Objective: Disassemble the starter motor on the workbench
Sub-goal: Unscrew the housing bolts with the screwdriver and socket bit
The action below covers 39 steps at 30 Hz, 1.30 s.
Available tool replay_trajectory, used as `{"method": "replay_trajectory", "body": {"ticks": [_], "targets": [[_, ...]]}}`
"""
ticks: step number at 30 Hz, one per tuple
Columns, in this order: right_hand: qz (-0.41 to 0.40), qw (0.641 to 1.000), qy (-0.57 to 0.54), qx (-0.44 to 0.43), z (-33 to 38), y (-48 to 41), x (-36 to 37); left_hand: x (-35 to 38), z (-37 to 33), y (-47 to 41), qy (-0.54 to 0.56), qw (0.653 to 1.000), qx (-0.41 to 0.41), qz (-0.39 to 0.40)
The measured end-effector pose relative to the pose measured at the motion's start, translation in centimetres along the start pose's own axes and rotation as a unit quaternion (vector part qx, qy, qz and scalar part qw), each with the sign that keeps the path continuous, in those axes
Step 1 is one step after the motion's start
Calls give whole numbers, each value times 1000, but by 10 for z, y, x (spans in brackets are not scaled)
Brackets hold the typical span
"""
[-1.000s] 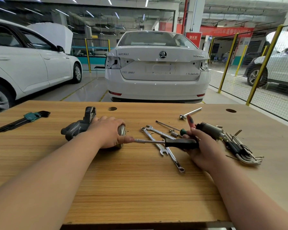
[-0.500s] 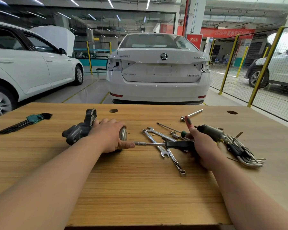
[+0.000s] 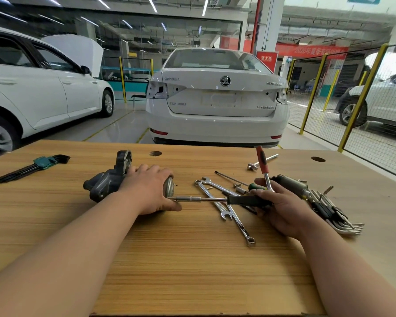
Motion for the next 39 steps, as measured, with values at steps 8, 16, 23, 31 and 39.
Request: {"method": "replay_trajectory", "body": {"ticks": [8, 16, 23, 31, 39], "targets": [[11, 992, -125, 11, -6, -1, 4, -3, 3, 0, 26, 999, -1, 22], [-78, 995, -65, -17, -7, 3, 12, -1, 3, -3, 15, 1000, -8, 26], [-154, 962, 167, -149, 5, 14, 7, -4, 0, 0, 14, 999, -8, 31], [-41, 992, 43, -111, 2, 16, 12, -5, -2, 0, 13, 999, -1, 34], [-16, 996, -61, -56, -5, 7, 8, -1, 0, -1, 5, 1000, -11, -2]]}}
Point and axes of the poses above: each hand's wrist, its own y-axis away from the middle knuckle, its own x-axis out of the palm, z = x × y, the point moved 5 cm from there along -y, towards the middle knuckle, and after that the axes turned 4 degrees about x, right-handed, at the moved point
